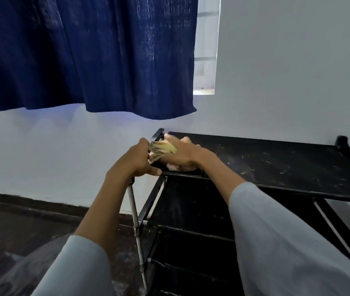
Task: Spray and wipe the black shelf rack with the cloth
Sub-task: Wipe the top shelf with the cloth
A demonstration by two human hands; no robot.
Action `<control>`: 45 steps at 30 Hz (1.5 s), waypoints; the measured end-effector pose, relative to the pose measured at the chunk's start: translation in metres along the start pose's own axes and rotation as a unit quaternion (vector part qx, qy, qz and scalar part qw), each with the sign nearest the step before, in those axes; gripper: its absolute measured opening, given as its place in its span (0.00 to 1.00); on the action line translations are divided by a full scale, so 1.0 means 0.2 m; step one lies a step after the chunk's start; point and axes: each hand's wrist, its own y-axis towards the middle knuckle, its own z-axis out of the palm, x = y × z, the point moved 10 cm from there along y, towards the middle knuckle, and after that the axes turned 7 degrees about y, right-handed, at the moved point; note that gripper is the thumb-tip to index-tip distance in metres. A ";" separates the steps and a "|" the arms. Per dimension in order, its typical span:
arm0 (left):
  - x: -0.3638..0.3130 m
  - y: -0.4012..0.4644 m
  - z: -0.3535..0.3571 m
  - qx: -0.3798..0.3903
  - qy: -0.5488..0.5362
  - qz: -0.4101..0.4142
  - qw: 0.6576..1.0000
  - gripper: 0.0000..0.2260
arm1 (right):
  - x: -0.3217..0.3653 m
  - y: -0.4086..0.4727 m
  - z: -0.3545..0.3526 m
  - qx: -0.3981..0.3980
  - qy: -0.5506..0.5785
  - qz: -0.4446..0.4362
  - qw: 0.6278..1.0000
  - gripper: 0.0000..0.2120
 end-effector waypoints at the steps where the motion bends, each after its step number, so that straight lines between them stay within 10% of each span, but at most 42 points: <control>1: 0.01 0.01 0.00 0.020 0.024 -0.005 1.000 0.32 | 0.02 -0.01 0.04 0.026 -0.014 0.007 1.000 0.37; 7: 0.04 0.10 0.01 0.088 0.103 -0.029 0.990 0.34 | 0.10 -0.08 0.01 0.041 -0.029 -0.078 0.996 0.05; 15: 0.07 0.18 0.07 0.156 0.141 -0.023 0.977 0.40 | 0.00 -0.23 -0.13 0.132 -0.093 -0.088 0.983 0.23; 24: 0.08 0.21 0.06 0.152 0.154 -0.024 0.976 0.41 | -0.04 0.08 -0.13 -0.051 -0.116 -0.059 0.990 0.19; 34: 0.06 0.21 0.09 0.206 0.147 -0.034 0.967 0.41 | 0.01 -0.26 -0.10 0.118 -0.021 -0.147 0.982 0.25; 45: 0.09 0.25 0.15 0.300 0.170 -0.081 0.935 0.42 | 0.05 0.19 -0.07 -0.076 -0.168 -0.165 0.969 0.23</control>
